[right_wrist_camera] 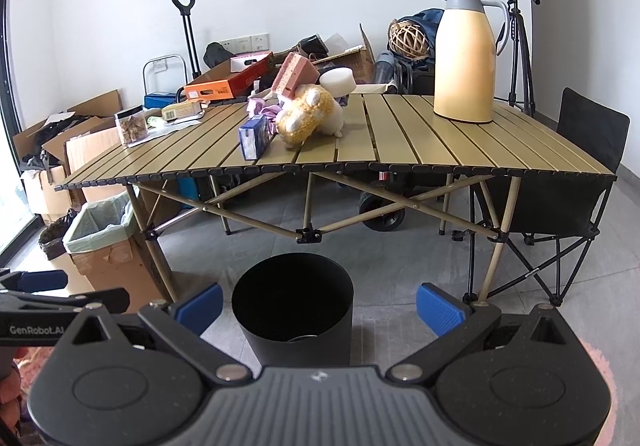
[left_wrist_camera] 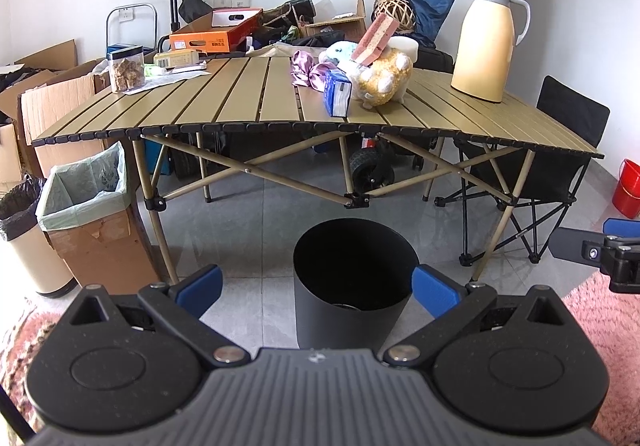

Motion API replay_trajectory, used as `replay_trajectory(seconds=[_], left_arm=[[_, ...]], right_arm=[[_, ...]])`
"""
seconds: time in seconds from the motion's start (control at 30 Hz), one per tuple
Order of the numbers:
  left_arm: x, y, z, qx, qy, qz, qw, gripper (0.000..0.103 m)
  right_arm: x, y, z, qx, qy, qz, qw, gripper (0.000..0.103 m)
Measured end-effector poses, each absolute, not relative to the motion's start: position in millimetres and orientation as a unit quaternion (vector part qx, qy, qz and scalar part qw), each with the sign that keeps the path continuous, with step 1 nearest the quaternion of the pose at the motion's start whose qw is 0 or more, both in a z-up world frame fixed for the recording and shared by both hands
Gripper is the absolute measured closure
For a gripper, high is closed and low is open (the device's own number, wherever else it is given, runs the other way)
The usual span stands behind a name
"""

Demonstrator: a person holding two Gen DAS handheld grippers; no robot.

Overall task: Collect trash
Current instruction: 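Grasp the blue box with the left tool while the right tool grasps the pink sponge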

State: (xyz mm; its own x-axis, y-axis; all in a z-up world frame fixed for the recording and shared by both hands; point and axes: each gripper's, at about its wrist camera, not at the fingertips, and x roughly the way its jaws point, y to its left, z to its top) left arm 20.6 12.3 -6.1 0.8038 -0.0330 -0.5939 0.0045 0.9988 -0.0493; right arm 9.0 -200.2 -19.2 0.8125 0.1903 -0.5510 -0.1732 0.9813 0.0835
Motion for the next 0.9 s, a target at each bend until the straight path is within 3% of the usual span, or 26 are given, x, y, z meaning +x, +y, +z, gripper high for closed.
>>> replay_trajectory(seconds=[0.9], left_arm=[[153.5,12.3,10.4,-0.015,0.279,-0.002,0.96,0.0]], right_arm=[[132.6,-195.4,-23.7,0.014,0.274,0.095,0.957,0.0]])
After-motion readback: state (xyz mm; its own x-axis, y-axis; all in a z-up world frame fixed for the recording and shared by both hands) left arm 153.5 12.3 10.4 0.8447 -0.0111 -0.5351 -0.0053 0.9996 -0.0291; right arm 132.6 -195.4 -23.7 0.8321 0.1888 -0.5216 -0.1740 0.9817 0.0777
